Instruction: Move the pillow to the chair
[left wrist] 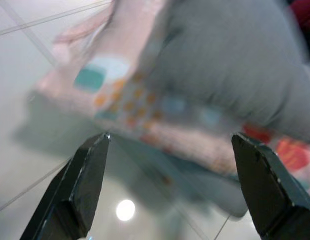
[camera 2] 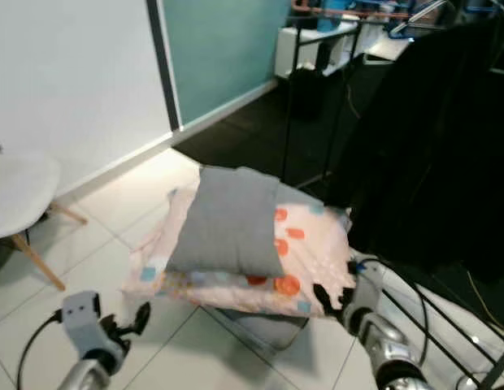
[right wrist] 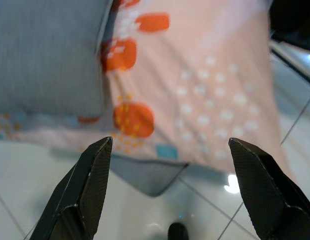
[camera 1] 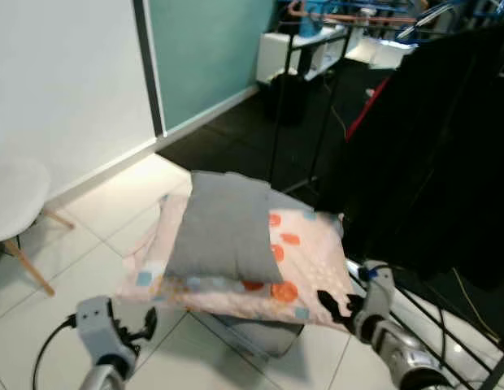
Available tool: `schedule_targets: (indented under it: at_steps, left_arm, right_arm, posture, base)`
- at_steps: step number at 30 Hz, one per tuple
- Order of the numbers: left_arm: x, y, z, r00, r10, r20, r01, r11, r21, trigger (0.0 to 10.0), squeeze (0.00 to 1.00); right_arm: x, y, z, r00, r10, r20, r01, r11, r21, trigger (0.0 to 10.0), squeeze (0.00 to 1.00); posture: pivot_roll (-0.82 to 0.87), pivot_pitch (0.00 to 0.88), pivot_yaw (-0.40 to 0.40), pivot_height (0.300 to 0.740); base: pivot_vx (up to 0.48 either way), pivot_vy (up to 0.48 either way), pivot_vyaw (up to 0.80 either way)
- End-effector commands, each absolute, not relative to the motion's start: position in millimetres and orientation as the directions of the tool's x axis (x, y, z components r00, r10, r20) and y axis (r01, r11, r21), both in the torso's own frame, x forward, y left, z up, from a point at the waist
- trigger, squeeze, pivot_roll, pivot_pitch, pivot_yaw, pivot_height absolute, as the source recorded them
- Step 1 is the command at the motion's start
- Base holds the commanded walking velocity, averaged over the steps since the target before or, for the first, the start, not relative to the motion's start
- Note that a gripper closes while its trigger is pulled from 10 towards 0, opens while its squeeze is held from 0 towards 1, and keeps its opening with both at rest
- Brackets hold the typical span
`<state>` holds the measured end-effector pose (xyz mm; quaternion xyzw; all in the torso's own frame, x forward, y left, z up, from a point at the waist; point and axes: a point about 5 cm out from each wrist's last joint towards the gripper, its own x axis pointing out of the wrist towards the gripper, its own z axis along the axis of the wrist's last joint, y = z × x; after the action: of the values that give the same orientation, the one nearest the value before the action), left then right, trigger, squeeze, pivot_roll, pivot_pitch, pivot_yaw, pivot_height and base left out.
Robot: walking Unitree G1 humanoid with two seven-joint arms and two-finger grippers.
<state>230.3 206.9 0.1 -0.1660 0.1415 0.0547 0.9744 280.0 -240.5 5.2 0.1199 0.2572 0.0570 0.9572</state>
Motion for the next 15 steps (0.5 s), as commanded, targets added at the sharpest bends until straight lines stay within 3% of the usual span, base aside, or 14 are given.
schedule_targets:
  at_steps: [1,5,15]
  left_arm:
    - [220.4,213.8,-6.1,0.944,0.091,-0.318,-0.19,0.936,-0.296,10.0,0.0]
    - [219.7,214.2,-6.1,0.943,0.097,-0.319,-0.197,0.933,-0.3,10.0,0.0]
    - [218.6,215.4,-3.4,0.947,0.096,-0.305,-0.189,0.938,-0.292,10.0,0.0]
  right_arm:
    - [282.2,-233.1,4.8,0.859,0.188,-0.476,-0.058,0.96,0.274,10.0,0.0]
    - [283.4,-235.7,5.8,0.858,0.175,-0.482,-0.041,0.96,0.276,10.0,0.0]
    - [325.9,-225.9,53.4,0.901,0.27,-0.34,-0.119,0.906,0.405,10.0,0.0]
  posture:
    - [-0.12,0.049,-0.066,0.74]
    - [-0.11,0.049,-0.066,0.74]
    - [-0.12,0.053,-0.056,0.715]
  base:
    - [0.0,0.0,0.0]
    - [0.0,0.0,0.0]
    - [0.0,0.0,0.0]
